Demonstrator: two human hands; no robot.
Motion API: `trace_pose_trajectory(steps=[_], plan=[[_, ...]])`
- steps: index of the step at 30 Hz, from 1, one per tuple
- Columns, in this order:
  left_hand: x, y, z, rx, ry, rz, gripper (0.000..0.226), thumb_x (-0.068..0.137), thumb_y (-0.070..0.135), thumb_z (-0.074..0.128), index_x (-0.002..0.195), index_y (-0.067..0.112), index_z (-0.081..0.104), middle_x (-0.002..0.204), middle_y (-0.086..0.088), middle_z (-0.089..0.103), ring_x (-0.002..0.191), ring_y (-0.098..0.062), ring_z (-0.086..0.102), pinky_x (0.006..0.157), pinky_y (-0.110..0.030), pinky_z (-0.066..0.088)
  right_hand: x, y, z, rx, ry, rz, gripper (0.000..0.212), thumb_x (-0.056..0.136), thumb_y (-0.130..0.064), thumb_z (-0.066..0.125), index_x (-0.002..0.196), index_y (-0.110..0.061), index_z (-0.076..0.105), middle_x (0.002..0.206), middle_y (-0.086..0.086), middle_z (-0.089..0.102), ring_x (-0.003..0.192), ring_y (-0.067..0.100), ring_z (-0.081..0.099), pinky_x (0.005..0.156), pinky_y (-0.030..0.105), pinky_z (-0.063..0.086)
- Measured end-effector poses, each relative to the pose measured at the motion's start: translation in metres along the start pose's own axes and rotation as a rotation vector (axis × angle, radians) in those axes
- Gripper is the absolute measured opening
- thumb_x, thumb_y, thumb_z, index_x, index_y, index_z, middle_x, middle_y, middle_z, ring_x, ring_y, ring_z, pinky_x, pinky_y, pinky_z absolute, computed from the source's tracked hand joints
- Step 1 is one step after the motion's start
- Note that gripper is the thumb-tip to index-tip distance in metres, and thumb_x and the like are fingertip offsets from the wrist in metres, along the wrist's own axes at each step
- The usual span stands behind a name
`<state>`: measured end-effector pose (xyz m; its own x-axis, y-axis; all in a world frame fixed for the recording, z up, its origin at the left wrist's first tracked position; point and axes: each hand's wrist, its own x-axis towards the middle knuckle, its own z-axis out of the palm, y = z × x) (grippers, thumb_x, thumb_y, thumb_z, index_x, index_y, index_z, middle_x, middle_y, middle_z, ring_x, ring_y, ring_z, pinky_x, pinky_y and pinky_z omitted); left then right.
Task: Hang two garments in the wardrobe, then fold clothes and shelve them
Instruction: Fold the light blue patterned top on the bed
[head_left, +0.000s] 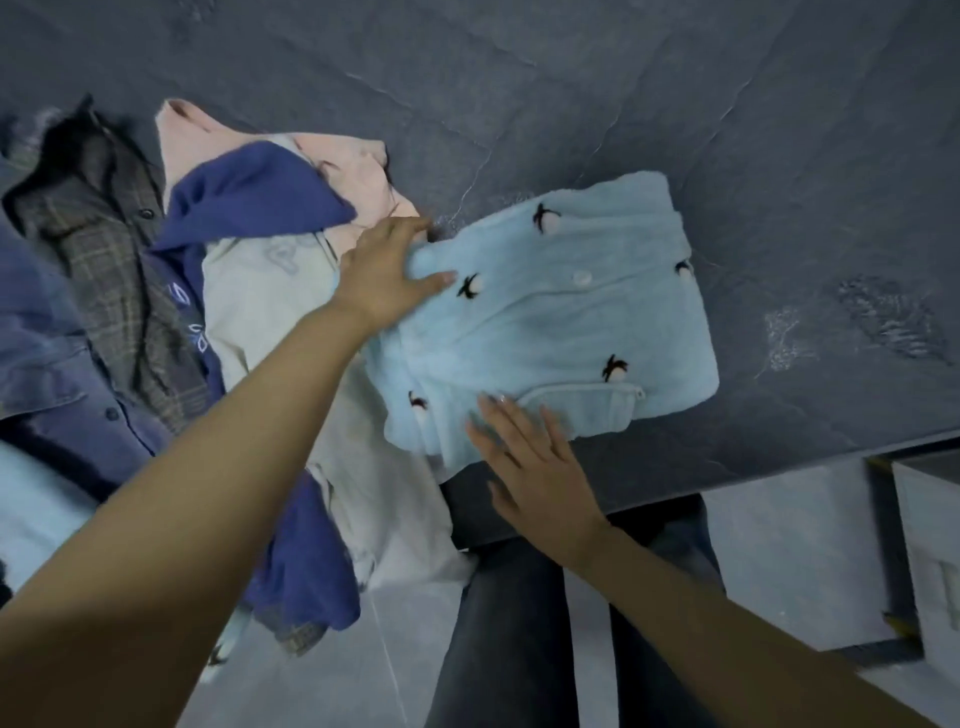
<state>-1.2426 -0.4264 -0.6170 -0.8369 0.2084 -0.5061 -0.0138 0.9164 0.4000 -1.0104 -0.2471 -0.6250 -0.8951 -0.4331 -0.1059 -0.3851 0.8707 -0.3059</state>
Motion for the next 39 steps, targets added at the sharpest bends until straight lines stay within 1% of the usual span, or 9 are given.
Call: trace_pose_trajectory(steps=[5,10,15,19,26,29,31,35,39], plan=[[0.017,-0.018,0.001,0.005,-0.228,-0.174,0.096,0.061,0.083,0.056,0.14,0.03,0.043,0.142,-0.005,0.043,0.13,-0.029,0.042,0.108,-0.042,0.036,0.032,-0.013,0.038,-0.147,-0.043,0.159,0.095,0.069,-0.021,0.079,0.15,-0.018,0.031,0.158,0.003,0.027,0.145,0.022,0.028,0.115,0.051,0.014],[0.021,-0.019,0.003,-0.225,-0.3,-0.187,0.065,0.084,0.059,0.063,0.132,0.018,0.047,0.128,-0.001,0.055,0.106,-0.018,0.053,0.082,-0.027,0.042,0.053,0.006,0.041,-0.007,0.186,0.134,0.056,0.081,-0.018,0.073,0.135,-0.012,0.056,0.137,0.003,0.058,0.128,0.022,0.054,0.115,0.045,0.025],[-0.016,-0.001,-0.016,-0.502,-0.291,-0.11,0.048,0.097,0.027,0.055,0.139,0.028,0.031,0.1,0.003,0.056,0.079,-0.006,0.057,0.057,-0.005,0.044,0.034,0.019,-0.008,0.586,0.269,0.271,0.029,0.09,-0.01,0.06,0.115,0.002,0.065,0.111,0.01,0.069,0.106,0.022,0.065,0.109,0.044,0.036],[-0.053,0.03,-0.043,-0.616,-0.313,0.006,0.042,0.098,0.018,0.047,0.132,0.043,0.038,0.094,0.002,0.064,0.074,-0.005,0.062,0.065,-0.011,0.048,0.009,0.044,-0.086,1.147,0.31,0.467,0.036,0.088,-0.003,0.059,0.123,-0.012,0.055,0.113,-0.01,0.064,0.105,-0.002,0.06,0.092,0.017,0.049],[-0.071,0.091,-0.106,-0.892,-0.41,-0.119,0.027,0.096,0.027,0.051,0.119,0.019,0.062,0.12,0.003,0.066,0.101,-0.003,0.065,0.093,-0.022,0.052,0.003,0.108,-0.21,1.612,0.271,0.686,0.016,0.085,-0.034,0.063,0.095,-0.028,0.075,0.099,-0.002,0.075,0.092,0.018,0.07,0.069,0.02,0.056],[-0.061,0.113,-0.109,-1.072,-0.318,-0.336,0.038,0.104,0.02,0.035,0.096,0.013,0.072,0.082,-0.008,0.075,0.068,-0.009,0.071,0.062,-0.023,0.059,0.011,0.144,-0.207,1.672,0.211,1.047,0.04,0.102,-0.018,0.043,0.073,-0.015,0.07,0.07,0.005,0.07,0.074,0.023,0.06,0.055,0.021,0.054],[-0.046,0.125,-0.091,-1.227,-0.414,-0.423,0.055,0.102,0.032,0.035,0.07,0.01,0.075,0.062,-0.005,0.068,0.048,-0.014,0.062,0.044,-0.021,0.05,0.018,0.17,-0.193,1.729,0.109,1.086,0.034,0.101,-0.023,0.046,0.086,-0.013,0.075,0.083,0.006,0.075,0.083,0.025,0.067,0.065,0.026,0.056],[-0.026,0.111,-0.013,-1.191,-0.281,-0.616,0.042,0.098,0.047,0.042,0.088,0.012,0.063,0.068,-0.003,0.058,0.056,-0.014,0.053,0.054,-0.02,0.045,0.012,0.204,-0.133,1.717,0.034,1.175,0.044,0.101,-0.035,0.047,0.133,-0.005,0.056,0.131,0.015,0.06,0.121,0.031,0.056,0.106,0.048,0.042],[-0.061,0.097,0.068,-1.199,-0.35,-0.528,0.034,0.097,0.041,0.052,0.102,0.012,0.07,0.095,-0.005,0.074,0.082,-0.017,0.072,0.062,-0.021,0.054,-0.02,0.201,-0.081,1.69,0.131,1.275,0.044,0.095,-0.036,0.059,0.131,-0.012,0.058,0.13,0.007,0.063,0.117,0.025,0.06,0.103,0.043,0.047]])
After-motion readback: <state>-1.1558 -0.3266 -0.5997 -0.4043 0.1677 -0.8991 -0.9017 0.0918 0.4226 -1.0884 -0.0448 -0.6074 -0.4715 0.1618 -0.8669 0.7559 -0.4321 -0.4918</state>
